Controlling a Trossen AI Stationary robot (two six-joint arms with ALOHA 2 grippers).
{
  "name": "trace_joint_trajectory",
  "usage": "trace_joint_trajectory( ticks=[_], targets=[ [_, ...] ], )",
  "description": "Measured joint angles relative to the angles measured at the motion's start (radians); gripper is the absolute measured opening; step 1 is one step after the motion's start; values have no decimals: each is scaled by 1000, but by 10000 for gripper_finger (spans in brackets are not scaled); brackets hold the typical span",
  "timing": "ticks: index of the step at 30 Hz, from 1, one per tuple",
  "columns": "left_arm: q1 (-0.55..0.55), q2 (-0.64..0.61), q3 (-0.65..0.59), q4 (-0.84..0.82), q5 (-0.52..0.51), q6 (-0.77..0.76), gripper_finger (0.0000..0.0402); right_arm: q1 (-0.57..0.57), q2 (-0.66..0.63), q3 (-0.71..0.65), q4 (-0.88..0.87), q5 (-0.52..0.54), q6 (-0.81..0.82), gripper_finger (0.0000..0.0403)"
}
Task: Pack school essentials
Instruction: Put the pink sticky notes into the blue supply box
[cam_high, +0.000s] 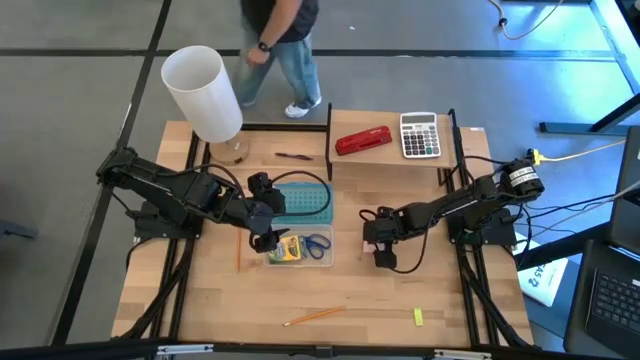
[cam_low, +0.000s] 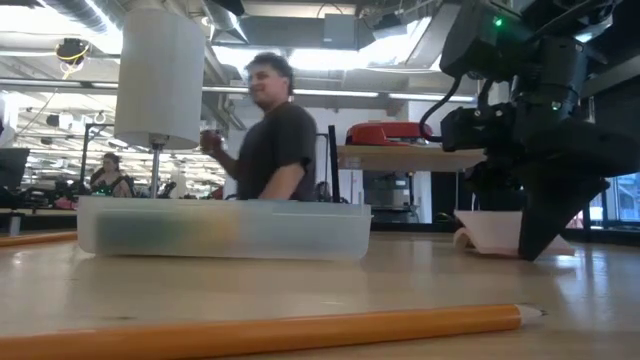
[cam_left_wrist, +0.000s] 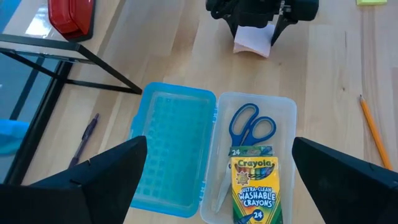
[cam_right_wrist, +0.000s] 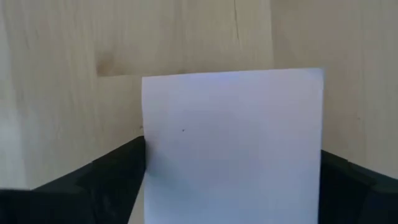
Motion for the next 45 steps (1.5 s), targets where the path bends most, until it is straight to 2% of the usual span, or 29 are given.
trace_joint_trajectory(
  ticks=[9,24,28,35,45],
  targets=[
    [0,0,0,-1,-1,3,396,-1,-3,13,5,-5,30,329],
    [0,0,0,-2,-1,2,396,0,0,68,-51,-68,103,327],
    [0,0,0,-2,-1,2,396,1,-2,113,-100,-17,100,327],
    [0,0,0,-14,0,1,396,9,-3,195,-132,-12,82,327],
    [0,0,0,-44,0,-9,396,32,37,416,-130,16,46,327]
  ],
)
